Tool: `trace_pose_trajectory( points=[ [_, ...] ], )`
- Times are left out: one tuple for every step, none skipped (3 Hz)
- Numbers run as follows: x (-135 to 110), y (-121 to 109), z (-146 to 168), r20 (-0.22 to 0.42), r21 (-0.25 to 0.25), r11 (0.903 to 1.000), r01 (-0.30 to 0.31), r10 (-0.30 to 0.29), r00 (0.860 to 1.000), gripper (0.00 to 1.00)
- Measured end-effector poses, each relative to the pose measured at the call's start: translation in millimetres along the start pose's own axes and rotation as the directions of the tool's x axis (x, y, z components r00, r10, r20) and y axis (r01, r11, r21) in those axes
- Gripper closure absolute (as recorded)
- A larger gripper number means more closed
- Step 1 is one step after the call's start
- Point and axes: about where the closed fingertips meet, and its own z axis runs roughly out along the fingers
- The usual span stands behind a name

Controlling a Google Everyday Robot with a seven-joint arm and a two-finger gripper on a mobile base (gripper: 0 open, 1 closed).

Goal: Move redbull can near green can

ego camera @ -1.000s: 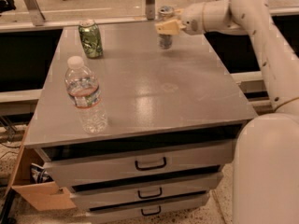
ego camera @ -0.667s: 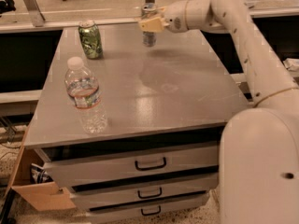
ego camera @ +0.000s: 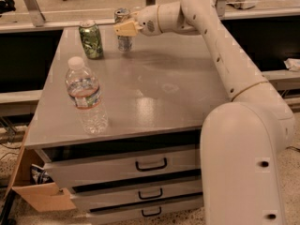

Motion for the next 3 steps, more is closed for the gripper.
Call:
trace_pose_trajectory(
  points=[
    [3.9, 14.9, 34.0, 0.0, -0.055, 0.9982, -0.024, 0.024, 1.0, 1.0],
    [7.8, 21.6, 53.8, 0.0, -0.079, 0.9955, -0.051, 0.051, 0.999, 0.84],
    [12.5, 25.3, 66.4, -0.002, -0.093, 0.9933, -0.069, 0.069, 0.998, 0.59]
  ],
)
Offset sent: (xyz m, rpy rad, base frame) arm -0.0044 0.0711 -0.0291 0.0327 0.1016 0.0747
